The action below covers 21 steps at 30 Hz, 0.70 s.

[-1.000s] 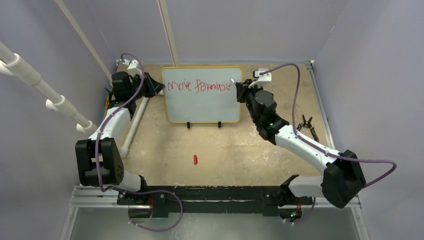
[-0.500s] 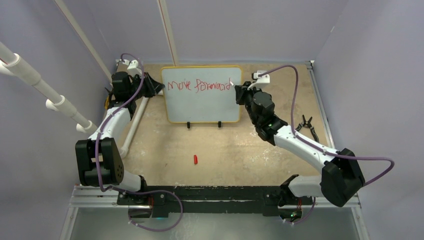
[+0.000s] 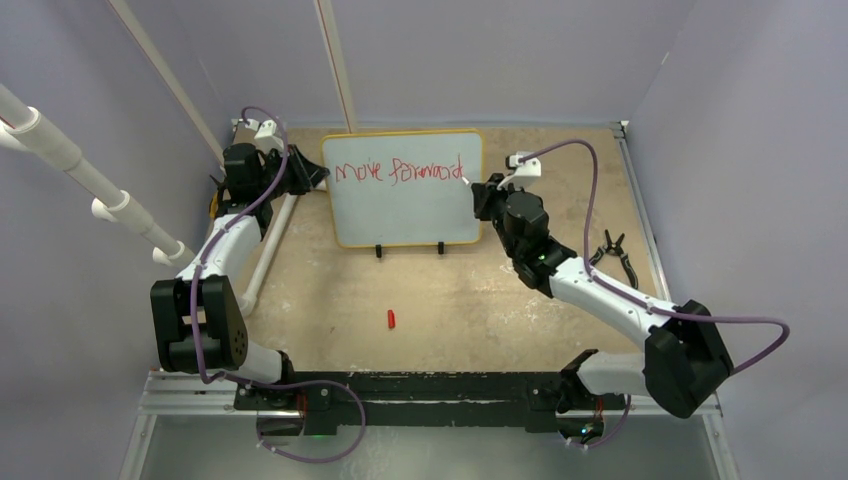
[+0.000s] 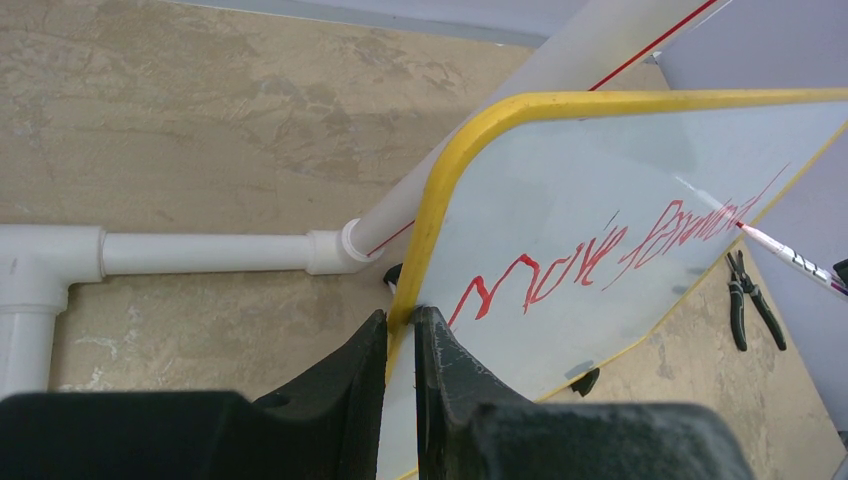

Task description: Write a sentence on the whiteboard

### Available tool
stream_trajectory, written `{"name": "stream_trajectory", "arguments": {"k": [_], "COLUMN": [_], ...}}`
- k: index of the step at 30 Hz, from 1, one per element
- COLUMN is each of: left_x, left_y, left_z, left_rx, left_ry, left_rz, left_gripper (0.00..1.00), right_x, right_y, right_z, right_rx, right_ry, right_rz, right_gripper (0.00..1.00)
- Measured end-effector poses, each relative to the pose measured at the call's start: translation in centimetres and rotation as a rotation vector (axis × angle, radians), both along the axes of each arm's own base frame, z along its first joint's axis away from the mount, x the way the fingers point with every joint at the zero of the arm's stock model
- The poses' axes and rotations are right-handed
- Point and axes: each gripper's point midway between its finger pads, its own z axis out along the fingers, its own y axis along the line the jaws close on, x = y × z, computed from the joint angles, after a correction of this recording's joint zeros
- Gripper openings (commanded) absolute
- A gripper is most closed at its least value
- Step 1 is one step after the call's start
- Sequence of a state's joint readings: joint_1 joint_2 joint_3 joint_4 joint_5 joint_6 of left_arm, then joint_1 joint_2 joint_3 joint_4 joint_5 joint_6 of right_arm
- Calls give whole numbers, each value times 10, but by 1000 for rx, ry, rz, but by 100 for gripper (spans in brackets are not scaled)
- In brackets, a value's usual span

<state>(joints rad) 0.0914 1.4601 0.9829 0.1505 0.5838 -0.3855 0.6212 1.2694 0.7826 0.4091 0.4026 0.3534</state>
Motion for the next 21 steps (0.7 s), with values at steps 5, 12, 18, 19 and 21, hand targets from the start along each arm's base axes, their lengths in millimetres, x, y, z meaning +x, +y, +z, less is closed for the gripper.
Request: {"name": "stream_trajectory", "arguments": {"k": [5,12,18,19,21], "left_x": [0,-1,-3,-3,-5], "left_y": [0,-2,-11,-13,-17], "left_z": [-2,-2,2,1,-2], "left_rx": [0,3,16,17,21], "left_ry": [-1,-4,-14,-10,2], "left_rz": [0,2,-2,-4,-6], "left_gripper": [15,14,14,14,15], "right_x": [-1,-6,-22,-26,-32], "right_y": [-2,-14,-21,-20,-20], "right_z": [-3,1,35,42,53], "right_rx": [5,2,37,45,55], "right_ry": [14,19,-64,-82,-112], "right_rz": [-11,-54,-20,-3,23], "right_gripper": [0,0,0,0,0]}}
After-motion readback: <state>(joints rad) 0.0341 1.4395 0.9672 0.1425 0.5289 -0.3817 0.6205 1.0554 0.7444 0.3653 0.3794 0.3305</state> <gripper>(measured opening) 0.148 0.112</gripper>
